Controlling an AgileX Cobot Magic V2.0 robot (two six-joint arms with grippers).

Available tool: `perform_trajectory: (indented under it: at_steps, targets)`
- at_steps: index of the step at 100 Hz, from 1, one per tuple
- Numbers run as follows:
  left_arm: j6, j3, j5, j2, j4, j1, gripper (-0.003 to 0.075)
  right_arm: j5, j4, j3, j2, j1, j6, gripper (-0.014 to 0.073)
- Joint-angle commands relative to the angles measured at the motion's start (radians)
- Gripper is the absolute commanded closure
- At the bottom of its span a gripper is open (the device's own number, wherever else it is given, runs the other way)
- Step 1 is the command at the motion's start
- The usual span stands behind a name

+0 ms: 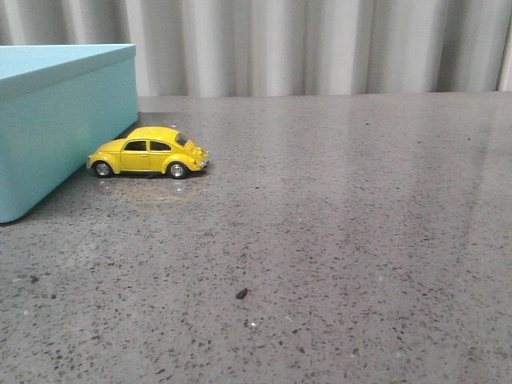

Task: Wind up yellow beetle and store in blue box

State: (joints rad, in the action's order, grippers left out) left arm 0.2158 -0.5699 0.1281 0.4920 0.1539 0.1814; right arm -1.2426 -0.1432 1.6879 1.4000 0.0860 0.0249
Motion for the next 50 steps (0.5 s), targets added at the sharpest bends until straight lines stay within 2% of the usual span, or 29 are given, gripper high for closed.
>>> perform_trajectory:
  at_steps: [1,25,40,50]
  targets:
    - [-0.011,-0.103,-0.030,0.091,0.013,0.060,0.0741,0.096,-0.009,-0.010,-0.082,0.001,0.021,0.0655]
    - [-0.109,-0.328,0.087,0.361,0.052,0.250,0.0741,0.228,-0.007,-0.151,-0.247,0.001,0.022,0.0655]
    - [-0.148,-0.462,0.174,0.516,0.085,0.286,0.0741,0.267,-0.001,-0.234,-0.342,0.001,0.022,0.0655]
    - [-0.222,-0.547,0.233,0.594,0.084,0.287,0.0741,0.279,0.000,-0.285,-0.398,0.001,0.022,0.0655]
